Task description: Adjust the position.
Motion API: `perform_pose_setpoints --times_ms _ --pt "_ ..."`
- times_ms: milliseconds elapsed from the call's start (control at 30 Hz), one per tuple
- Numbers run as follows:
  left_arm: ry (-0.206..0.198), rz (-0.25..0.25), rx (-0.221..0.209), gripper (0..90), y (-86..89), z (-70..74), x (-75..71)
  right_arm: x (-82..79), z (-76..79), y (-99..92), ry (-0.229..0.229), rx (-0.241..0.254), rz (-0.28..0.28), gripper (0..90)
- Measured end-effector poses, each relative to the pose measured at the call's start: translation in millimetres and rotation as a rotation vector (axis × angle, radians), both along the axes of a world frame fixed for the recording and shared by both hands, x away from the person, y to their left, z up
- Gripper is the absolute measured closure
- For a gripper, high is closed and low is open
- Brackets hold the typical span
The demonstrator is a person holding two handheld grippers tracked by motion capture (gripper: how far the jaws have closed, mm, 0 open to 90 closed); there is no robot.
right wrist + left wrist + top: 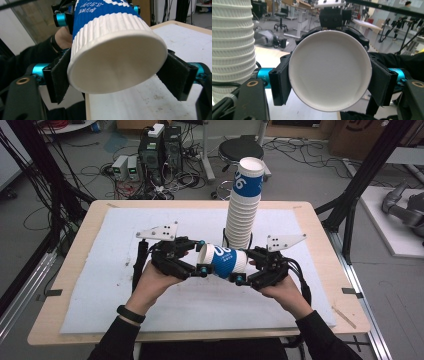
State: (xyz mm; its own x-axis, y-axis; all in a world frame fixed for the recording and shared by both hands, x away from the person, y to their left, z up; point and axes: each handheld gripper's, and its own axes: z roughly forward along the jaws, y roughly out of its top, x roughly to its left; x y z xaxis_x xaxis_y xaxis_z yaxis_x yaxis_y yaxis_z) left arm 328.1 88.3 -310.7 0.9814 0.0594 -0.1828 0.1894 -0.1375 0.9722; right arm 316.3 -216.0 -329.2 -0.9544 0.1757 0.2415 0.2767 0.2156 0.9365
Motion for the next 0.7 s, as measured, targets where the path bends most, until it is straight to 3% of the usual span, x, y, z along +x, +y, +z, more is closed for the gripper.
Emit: perform_pose_setpoints --times_ms 133,367,467,700 --pt "-0.002 0.002 0.063 28.8 -1.4 1.6 -0.8 -1.2 1.0 -1.5 -0.032 -0.037 0.006 21.6" --pt "-0.006 0.021 0.176 23.4 -1.9 7.7 -4.0 -0.9 0.7 -0.5 -0.045 -0.104 0.024 22.8" --pt "-0.016 0.003 0.255 21.8 -3.1 9.5 -5.7 -2.2 2.0 1.0 -0.052 -0.147 0.037 22.8" --pt "0.006 -0.045 0.333 23.8 -8.9 5.2 -6.3 -2.8 1.7 3.2 -0.061 -0.220 0.069 22.8"
